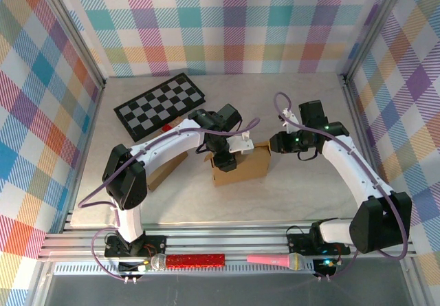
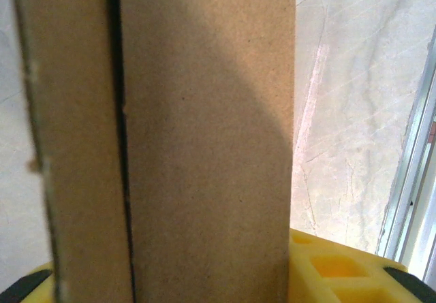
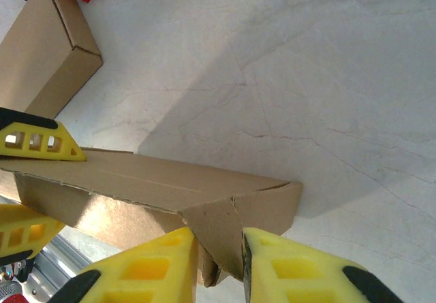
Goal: Fold the paper box
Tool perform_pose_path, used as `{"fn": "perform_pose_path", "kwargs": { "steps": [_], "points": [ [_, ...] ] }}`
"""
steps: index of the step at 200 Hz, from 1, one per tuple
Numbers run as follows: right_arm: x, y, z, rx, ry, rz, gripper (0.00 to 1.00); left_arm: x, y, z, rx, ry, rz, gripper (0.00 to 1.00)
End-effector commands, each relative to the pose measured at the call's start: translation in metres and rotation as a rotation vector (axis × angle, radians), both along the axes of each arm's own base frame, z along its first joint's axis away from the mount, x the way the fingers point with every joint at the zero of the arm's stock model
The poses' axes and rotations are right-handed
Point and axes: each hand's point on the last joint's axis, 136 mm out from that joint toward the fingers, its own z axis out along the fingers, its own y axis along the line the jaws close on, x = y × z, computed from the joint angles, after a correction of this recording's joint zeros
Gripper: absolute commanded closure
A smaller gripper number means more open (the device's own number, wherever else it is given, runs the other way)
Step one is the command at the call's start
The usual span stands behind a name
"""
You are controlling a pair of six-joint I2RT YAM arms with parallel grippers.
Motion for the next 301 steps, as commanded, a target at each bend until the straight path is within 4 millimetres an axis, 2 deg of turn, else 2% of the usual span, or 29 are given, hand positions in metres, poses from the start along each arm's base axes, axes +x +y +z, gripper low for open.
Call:
{"fn": "perform_pose_path", "kwargs": {
  "steps": [1, 77, 119, 225, 301],
  "points": [
    [0.002, 0.002, 0.005, -0.032, -0.009, 0.019, 0.78, -0.005, 0.006, 0.004, 0.012, 0.026, -0.006, 0.57],
    [0.005, 0.003, 0.001, -0.116, -0.011, 0.031, 0.87, -0.005, 0.006, 0.005, 0.01, 0.026, -0.005, 0.57],
    [0.005, 0.0, -0.005, -0.231, -0.003, 0.014, 1.0, -0.004, 0.005, 0.005, 0.011, 0.025, -0.003, 0.57],
    [-0.009, 0.001, -0.002, -0.233, 0.142, -0.174, 1.0, 0.002, 0.005, 0.003, 0.021, 0.01, 0.029, 0.57],
    [-0.007, 0.001, -0.001, -0.236, 0.176, -0.224, 1.0, 0.004, 0.004, 0.002, 0.019, 0.01, 0.04, 0.57]
  ]
}}
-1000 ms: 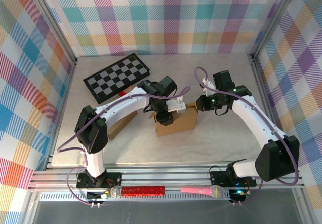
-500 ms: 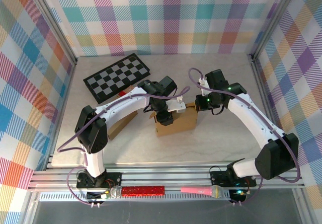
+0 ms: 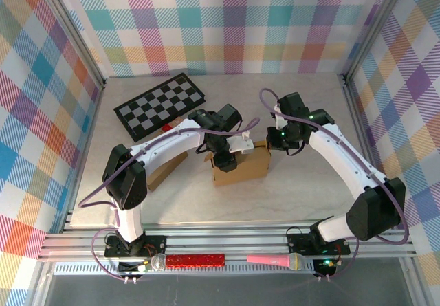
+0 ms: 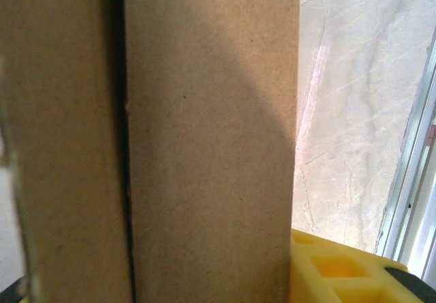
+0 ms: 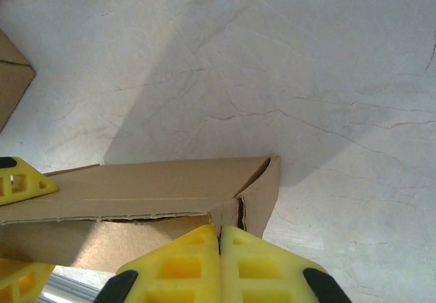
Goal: Fold the paper box
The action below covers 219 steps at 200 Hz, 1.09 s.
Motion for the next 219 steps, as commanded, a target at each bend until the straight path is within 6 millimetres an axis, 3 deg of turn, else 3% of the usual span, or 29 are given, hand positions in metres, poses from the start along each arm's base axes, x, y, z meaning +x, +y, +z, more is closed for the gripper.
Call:
{"fn": "perform_pose_path", "kwargs": {
  "steps": [1, 54, 101, 136, 219],
  "points": [
    [-0.008, -0.007, -0.003, -0.032, 0.049, -0.039, 1.0, 0.003, 0.005, 0.002, 0.02, 0.008, 0.029, 0.57],
    [-0.019, -0.009, -0.026, -0.045, -0.023, 0.006, 1.0, 0.005, 0.003, 0.002, 0.012, 0.004, 0.046, 0.56],
    [-0.022, -0.009, -0.022, -0.047, -0.11, 0.02, 1.0, 0.01, 0.001, 0.008, -0.014, -0.011, 0.084, 0.55],
    [-0.026, -0.01, -0.029, -0.066, -0.115, 0.027, 1.0, 0.022, 0.003, 0.022, -0.074, -0.04, 0.176, 0.46],
    [-0.03, -0.006, -0.025, -0.072, -0.146, 0.031, 1.0, 0.014, 0.002, 0.027, -0.123, -0.004, 0.201, 0.43]
  ]
}}
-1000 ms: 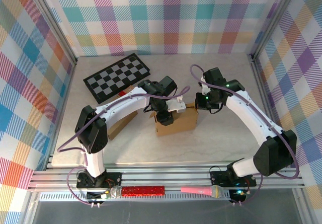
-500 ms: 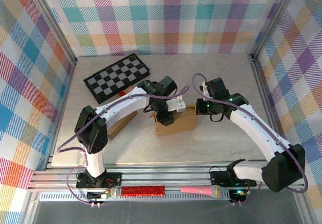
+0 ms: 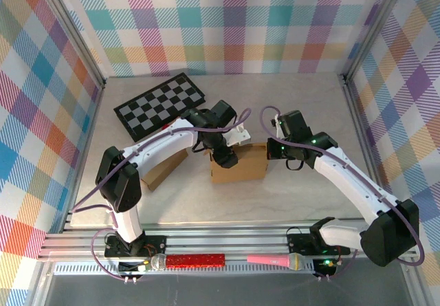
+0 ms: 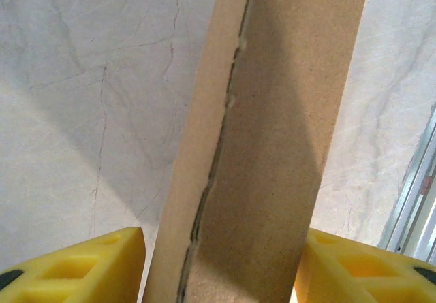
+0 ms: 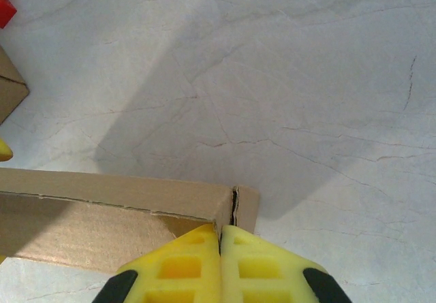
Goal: Fold the paper box
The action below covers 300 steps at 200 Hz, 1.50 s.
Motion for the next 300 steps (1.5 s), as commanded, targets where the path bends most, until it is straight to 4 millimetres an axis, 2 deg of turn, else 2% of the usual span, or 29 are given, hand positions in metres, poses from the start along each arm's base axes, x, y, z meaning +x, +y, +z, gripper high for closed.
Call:
{"fn": "perform_pose_path", "kwargs": {
  "steps": [1, 29, 47, 87, 106, 133, 153, 167, 189, 216, 236, 255, 280, 300],
  "points": [
    [-0.019, -0.008, -0.018, -0.052, 0.079, 0.0, 1.0, -0.002, -0.001, 0.014, -0.049, -0.005, 0.019, 0.43],
    [-0.02, -0.007, -0.017, -0.062, 0.075, -0.008, 1.0, -0.003, -0.003, 0.017, -0.074, -0.006, 0.024, 0.41],
    [-0.021, -0.005, -0.014, -0.064, 0.063, -0.011, 1.0, -0.004, -0.001, 0.017, -0.077, -0.01, 0.035, 0.33],
    [-0.022, -0.002, -0.012, -0.08, 0.049, -0.011, 1.0, -0.002, 0.0, 0.021, -0.098, -0.032, 0.074, 0.29],
    [-0.022, -0.002, -0.012, -0.087, 0.051, -0.02, 1.0, -0.003, -0.001, 0.029, -0.132, -0.048, 0.077, 0.22],
    [-0.021, -0.002, -0.008, -0.092, 0.041, -0.027, 1.0, -0.007, 0.0, 0.035, -0.157, -0.062, 0.071, 0.2],
    [-0.021, -0.001, -0.008, -0.092, 0.043, -0.027, 1.0, -0.003, 0.004, 0.044, -0.173, -0.104, 0.101, 0.19],
    [-0.021, 0.0, -0.007, -0.092, 0.039, -0.027, 1.0, 0.005, 0.007, 0.057, -0.203, -0.154, 0.154, 0.19],
    [-0.021, 0.001, -0.005, -0.09, 0.037, -0.025, 1.0, 0.016, 0.017, 0.079, -0.25, -0.207, 0.268, 0.26],
    [-0.02, 0.001, -0.005, -0.095, 0.04, -0.027, 1.0, 0.024, 0.055, 0.079, -0.176, -0.198, 0.511, 0.43],
    [-0.02, 0.002, -0.004, -0.094, 0.04, -0.024, 1.0, 0.009, 0.077, 0.065, -0.105, -0.083, 0.62, 0.49],
    [-0.019, 0.003, -0.002, -0.091, 0.038, -0.023, 1.0, -0.008, 0.09, 0.053, -0.048, 0.026, 0.687, 0.51],
    [-0.019, 0.003, -0.004, -0.098, 0.045, -0.022, 1.0, -0.027, 0.09, 0.045, -0.023, 0.121, 0.671, 0.54],
    [-0.019, 0.004, -0.004, -0.095, 0.045, -0.024, 1.0, -0.026, 0.097, 0.044, -0.014, 0.082, 0.662, 0.53]
  ]
}}
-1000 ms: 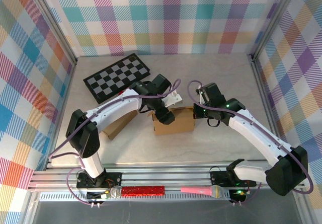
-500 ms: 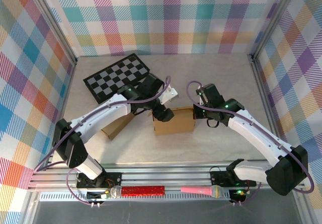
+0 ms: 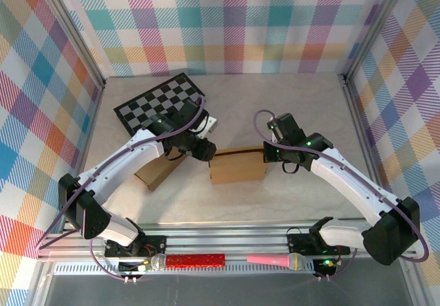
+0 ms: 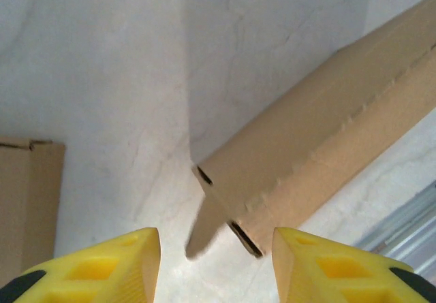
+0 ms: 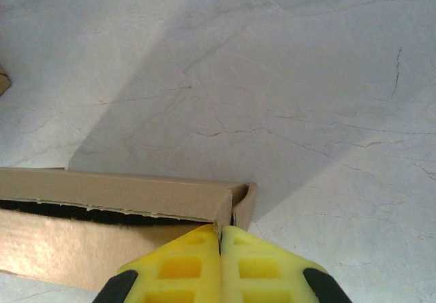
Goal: Fold the paper box
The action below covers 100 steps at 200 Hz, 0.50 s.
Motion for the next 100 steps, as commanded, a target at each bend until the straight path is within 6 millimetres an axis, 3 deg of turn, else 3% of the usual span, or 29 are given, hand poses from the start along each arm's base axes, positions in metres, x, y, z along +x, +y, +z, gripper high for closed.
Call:
{"fn": "perform_pose_path", "kwargs": {
  "steps": [1, 63, 100],
  "points": [
    [-0.008, -0.003, -0.006, -0.026, 0.049, -0.006, 1.0, -0.014, 0.015, -0.006, 0.03, 0.053, 0.032, 0.53],
    [-0.011, -0.003, -0.005, -0.017, 0.051, 0.003, 1.0, 0.001, 0.009, -0.006, 0.048, 0.018, 0.005, 0.55],
    [-0.016, -0.004, -0.011, -0.014, 0.065, 0.003, 1.0, -0.014, -0.009, 0.012, -0.068, 0.007, -0.089, 0.52]
  ]
}}
